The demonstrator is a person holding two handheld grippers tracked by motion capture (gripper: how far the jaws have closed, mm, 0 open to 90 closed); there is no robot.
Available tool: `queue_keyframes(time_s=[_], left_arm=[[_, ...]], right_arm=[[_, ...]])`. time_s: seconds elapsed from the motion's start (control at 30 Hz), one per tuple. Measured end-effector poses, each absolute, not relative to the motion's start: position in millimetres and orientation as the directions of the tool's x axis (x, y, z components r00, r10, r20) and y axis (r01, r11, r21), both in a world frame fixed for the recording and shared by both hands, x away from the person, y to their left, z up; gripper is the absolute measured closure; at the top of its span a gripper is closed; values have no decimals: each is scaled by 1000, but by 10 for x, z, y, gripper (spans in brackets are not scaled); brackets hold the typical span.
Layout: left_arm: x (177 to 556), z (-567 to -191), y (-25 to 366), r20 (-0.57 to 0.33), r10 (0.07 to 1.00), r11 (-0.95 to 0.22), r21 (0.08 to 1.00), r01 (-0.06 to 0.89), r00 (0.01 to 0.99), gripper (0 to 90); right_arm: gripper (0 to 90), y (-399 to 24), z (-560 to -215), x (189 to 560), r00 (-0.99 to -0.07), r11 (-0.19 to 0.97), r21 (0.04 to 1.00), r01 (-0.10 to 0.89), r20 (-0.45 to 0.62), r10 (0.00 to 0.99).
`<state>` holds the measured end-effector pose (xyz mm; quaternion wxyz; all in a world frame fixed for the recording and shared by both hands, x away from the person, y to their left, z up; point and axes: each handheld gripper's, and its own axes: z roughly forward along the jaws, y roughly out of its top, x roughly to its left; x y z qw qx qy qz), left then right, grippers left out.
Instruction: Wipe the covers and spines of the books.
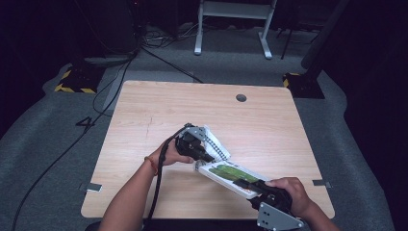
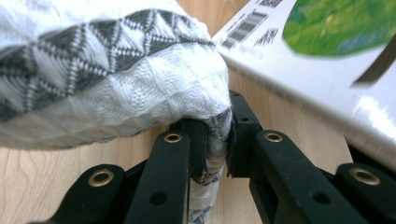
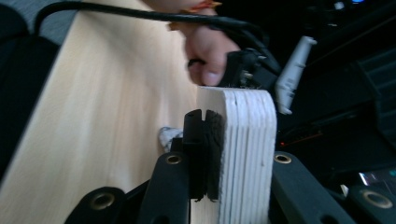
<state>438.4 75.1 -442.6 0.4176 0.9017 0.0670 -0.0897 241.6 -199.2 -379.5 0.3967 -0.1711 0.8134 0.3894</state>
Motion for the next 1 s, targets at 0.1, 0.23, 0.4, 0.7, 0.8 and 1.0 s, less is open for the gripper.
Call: queue_keyframes(time_s=[0.1, 0.23, 0.4, 0.7, 0.8, 1.0], left_arm=[[4336, -4432, 778, -218, 39, -622, 759, 194, 975, 808], [4223, -4344, 768, -187, -8, -607, 781, 144, 982, 807], [4115, -4239, 765, -158, -16, -602, 790, 116, 987, 802], [3898, -4221, 768, -111, 43, -543, 832, 116, 993, 805], [3819, -4313, 666, -95, 107, -526, 839, 138, 990, 810], [3778, -4386, 480, -81, 204, -521, 835, 178, 976, 812]], right_arm=[[778, -2040, -3767, 2451, -633, 629, 530, -569, -771, 76], [778, -2114, -3764, 2527, -641, 628, 561, -539, -757, 125], [778, -2176, -3760, 2566, -641, 628, 578, -522, -751, 159], [779, -2304, -3719, 2752, -694, 564, 717, -408, -646, 318], [781, -2353, -3691, 2823, -714, 520, 772, -366, -591, 376], [782, -2459, -3633, 2924, -739, 405, 868, -288, -470, 482]])
